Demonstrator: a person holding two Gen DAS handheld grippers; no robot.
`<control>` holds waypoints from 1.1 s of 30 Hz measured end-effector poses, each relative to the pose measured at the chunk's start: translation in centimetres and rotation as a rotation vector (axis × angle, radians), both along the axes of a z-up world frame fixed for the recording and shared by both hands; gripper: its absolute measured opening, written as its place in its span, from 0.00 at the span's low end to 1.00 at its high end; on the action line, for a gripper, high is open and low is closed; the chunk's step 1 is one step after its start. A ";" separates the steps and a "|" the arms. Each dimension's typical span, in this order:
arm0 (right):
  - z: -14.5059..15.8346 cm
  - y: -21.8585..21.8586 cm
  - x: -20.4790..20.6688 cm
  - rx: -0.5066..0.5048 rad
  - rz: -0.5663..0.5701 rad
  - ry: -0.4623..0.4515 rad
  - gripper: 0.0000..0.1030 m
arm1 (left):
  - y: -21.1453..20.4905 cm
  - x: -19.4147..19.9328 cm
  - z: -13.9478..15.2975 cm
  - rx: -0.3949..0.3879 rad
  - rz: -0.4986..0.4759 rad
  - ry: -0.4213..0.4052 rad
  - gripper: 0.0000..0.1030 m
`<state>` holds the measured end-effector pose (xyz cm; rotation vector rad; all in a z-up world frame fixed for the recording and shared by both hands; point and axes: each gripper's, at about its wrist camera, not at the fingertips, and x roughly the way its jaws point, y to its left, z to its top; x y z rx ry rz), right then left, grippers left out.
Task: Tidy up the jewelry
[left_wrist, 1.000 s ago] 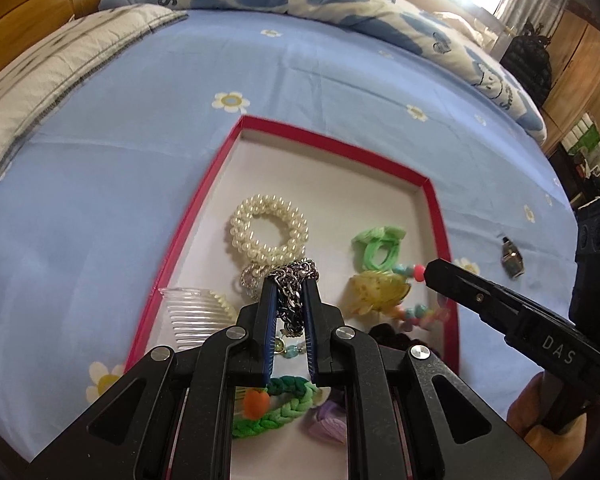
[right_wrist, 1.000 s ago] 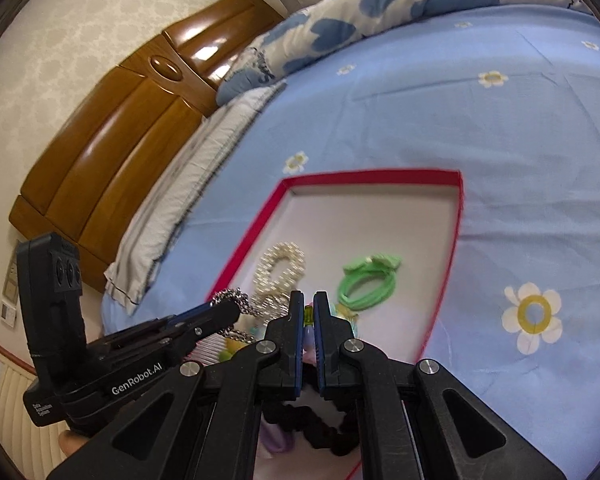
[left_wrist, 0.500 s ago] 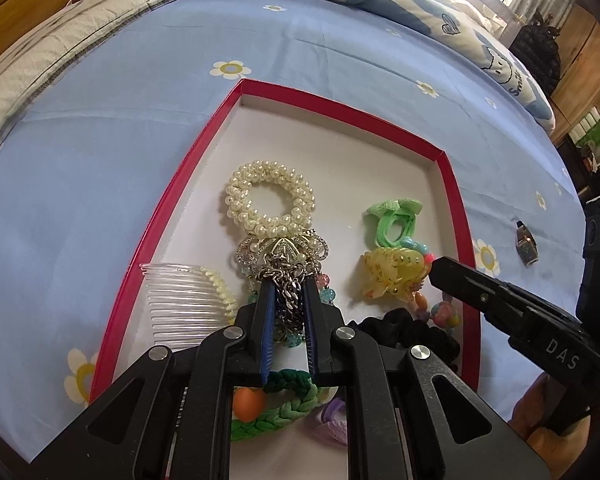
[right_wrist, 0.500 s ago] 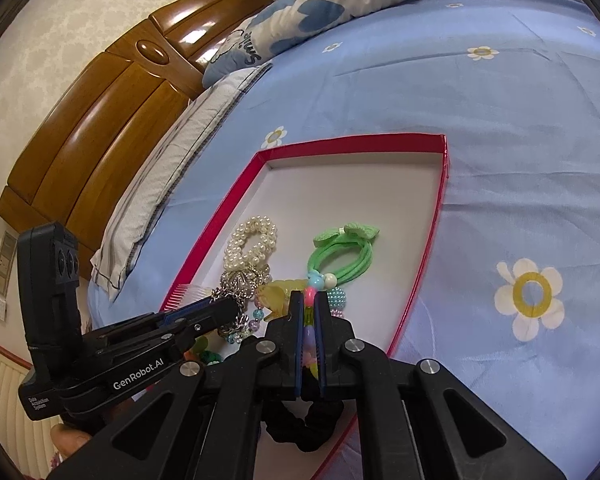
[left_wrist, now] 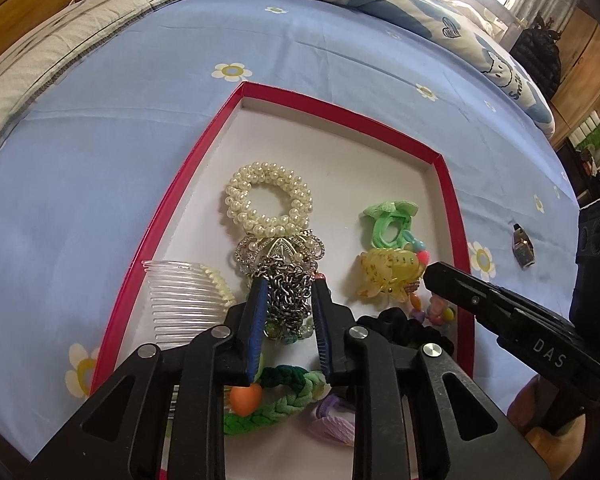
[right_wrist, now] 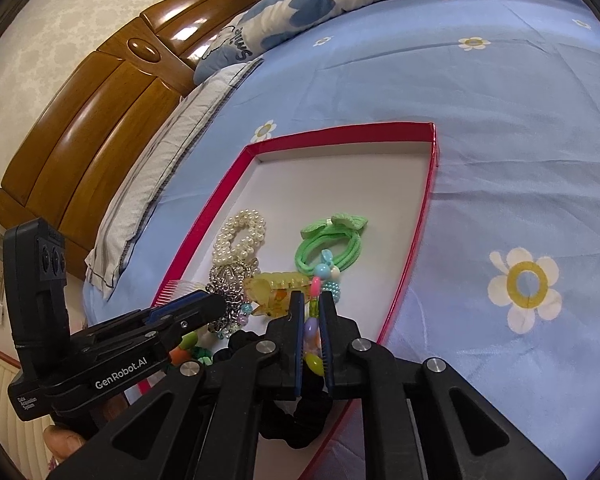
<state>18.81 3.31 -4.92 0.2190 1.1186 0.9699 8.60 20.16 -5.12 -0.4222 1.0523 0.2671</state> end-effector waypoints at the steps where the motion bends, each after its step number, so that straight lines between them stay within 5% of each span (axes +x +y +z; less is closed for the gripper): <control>1: 0.1 0.0 0.0 -0.001 -0.001 -0.001 0.10 | 0.0 -0.1 0.1 0.002 0.001 -0.002 0.26; 4: 0.3 -0.2 0.0 -0.001 -0.010 -0.001 0.18 | -0.1 -0.3 0.6 0.005 0.000 -0.015 0.36; 9: 1.2 -1.2 -0.1 0.034 -0.032 -0.007 0.46 | -0.3 -0.7 1.6 0.007 -0.002 -0.040 0.40; 15: 2.8 -2.9 -0.6 0.085 -0.061 -0.019 0.50 | -0.5 -2.1 3.3 -0.017 0.003 -0.082 0.51; 19: 3.7 -4.0 -1.0 0.119 -0.082 -0.025 0.55 | -0.8 -3.5 4.5 -0.022 0.017 -0.100 0.75; 33: 4.2 -8.2 -3.9 0.225 -0.138 0.029 0.79 | -0.9 -9.8 5.8 -0.032 0.088 -0.139 0.80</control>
